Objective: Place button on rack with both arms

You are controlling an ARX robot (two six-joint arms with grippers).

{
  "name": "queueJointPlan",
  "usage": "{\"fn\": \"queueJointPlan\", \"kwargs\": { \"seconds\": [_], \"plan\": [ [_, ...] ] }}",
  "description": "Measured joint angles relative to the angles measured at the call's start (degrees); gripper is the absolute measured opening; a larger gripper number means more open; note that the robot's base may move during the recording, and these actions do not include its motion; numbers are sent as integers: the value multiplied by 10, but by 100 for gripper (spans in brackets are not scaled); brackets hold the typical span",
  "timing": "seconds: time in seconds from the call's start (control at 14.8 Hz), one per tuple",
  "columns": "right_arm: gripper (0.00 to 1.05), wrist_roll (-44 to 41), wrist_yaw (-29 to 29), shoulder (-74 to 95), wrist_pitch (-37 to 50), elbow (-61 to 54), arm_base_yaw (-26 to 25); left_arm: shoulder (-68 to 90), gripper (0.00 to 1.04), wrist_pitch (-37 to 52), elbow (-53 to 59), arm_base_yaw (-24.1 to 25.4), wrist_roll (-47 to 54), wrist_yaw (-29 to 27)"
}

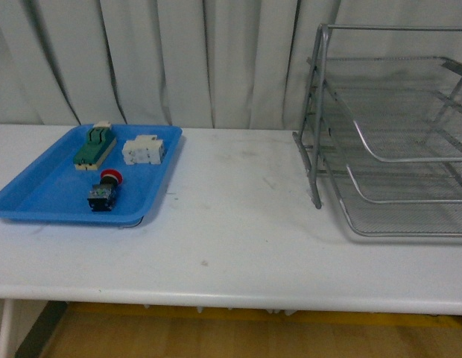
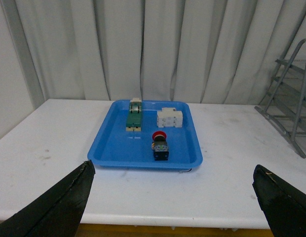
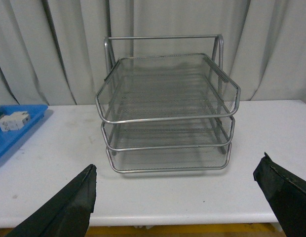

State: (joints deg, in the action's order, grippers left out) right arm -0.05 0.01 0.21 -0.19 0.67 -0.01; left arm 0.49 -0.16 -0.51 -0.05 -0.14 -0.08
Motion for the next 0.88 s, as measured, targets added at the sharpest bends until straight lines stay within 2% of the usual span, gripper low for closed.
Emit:
{"fn": "queueJointPlan", "kwargs": {
  "seconds": [0.88],
  "plan": [
    [98, 0, 0, 0, 0, 0, 0, 0, 98, 0, 0, 0, 0, 0]
  ]
}}
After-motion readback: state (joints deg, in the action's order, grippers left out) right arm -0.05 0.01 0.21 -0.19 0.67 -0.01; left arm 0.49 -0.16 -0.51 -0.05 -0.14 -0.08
